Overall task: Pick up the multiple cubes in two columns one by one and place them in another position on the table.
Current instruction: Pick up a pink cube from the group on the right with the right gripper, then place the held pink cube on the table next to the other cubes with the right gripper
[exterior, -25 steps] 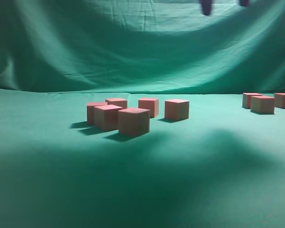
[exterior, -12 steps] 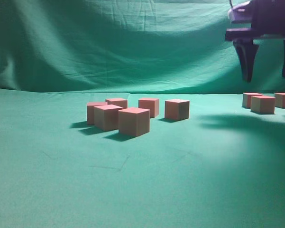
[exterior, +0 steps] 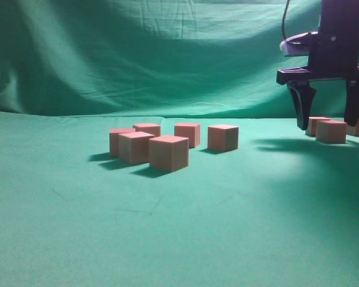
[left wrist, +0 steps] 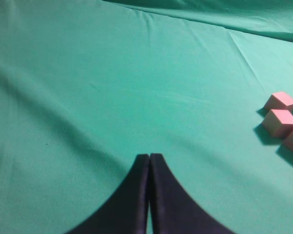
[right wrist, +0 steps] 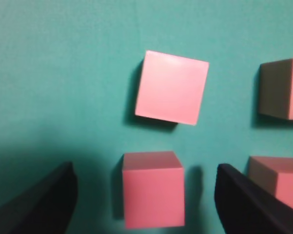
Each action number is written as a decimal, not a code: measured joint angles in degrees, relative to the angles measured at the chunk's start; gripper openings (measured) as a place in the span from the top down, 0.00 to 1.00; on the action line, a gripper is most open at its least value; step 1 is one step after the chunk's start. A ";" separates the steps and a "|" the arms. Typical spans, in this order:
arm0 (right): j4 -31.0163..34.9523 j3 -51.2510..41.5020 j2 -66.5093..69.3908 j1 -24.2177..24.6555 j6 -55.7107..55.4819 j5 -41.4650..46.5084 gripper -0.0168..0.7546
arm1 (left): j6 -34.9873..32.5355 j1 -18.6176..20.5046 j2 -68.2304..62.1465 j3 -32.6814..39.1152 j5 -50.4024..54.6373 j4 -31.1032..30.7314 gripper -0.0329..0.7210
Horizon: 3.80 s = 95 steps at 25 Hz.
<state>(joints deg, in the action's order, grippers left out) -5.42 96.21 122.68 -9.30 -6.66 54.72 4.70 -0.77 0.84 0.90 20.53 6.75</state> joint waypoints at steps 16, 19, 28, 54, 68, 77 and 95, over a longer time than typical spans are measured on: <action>-0.14 0.72 0.54 0.00 0.00 5.35 0.64 | 0.00 0.00 0.00 0.00 0.00 0.00 0.96; -0.03 3.06 -1.84 -0.63 0.00 11.98 0.64 | 0.00 0.00 0.00 0.00 0.00 0.00 0.96; 4.08 2.69 -16.73 -8.08 0.00 15.91 0.64 | 0.00 0.00 0.00 0.00 0.00 0.00 0.96; 9.51 -27.59 -25.05 -30.76 -13.08 0.04 0.64 | 0.00 0.00 0.00 0.00 0.00 0.00 0.96; 8.54 -27.59 -22.47 -34.22 -10.66 -7.74 0.64 | 0.00 0.00 0.00 0.00 0.00 0.00 0.96; -5.57 -27.25 -20.28 -38.49 -21.64 -7.29 0.64 | 0.00 0.00 0.00 0.00 0.00 0.00 0.96; -8.12 -26.60 -13.73 -38.60 -23.82 -8.80 0.64 | 0.00 0.00 0.00 0.00 0.00 0.00 0.96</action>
<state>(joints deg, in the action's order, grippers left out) -13.54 69.60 108.96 -47.90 -30.48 45.92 4.70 -0.77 0.84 0.90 20.53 6.75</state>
